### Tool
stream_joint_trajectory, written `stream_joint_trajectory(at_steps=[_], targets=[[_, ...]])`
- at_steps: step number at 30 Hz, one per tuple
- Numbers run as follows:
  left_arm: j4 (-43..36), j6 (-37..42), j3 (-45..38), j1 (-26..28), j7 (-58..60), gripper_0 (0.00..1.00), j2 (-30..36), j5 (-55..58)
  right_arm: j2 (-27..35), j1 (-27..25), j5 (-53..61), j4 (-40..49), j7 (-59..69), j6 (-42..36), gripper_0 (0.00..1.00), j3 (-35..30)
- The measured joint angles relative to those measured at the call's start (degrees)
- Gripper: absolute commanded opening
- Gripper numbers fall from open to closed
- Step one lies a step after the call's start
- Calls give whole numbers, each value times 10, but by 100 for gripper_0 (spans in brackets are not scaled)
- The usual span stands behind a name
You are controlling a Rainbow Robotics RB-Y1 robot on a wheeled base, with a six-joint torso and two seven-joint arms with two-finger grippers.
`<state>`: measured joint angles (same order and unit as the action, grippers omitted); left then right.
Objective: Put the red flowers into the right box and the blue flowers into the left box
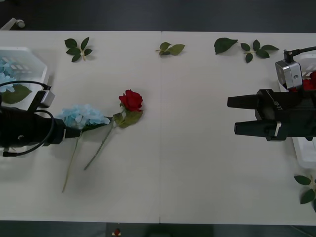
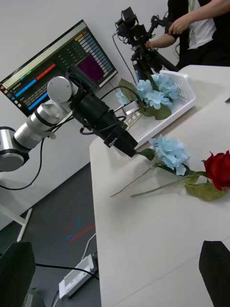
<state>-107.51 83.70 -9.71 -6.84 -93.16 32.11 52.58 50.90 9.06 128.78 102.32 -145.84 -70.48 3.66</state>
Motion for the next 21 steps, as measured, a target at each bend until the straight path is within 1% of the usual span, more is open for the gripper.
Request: stream_joint_trajectory(at_steps=[5,9,15,21], targets=[[0,-30,0,15,-42,100,27,2,0,0,0,0,0,0,100,0],[0,-53,5,17,-54,100,30,-30,0,0,0,0,0,0,100,0],[4,-105,65,17,-54,100,30,-81,0,0,0,0,0,0,100,0],[37,-155,112,17,-54,100,30,-89,0,0,0,0,0,0,100,0]])
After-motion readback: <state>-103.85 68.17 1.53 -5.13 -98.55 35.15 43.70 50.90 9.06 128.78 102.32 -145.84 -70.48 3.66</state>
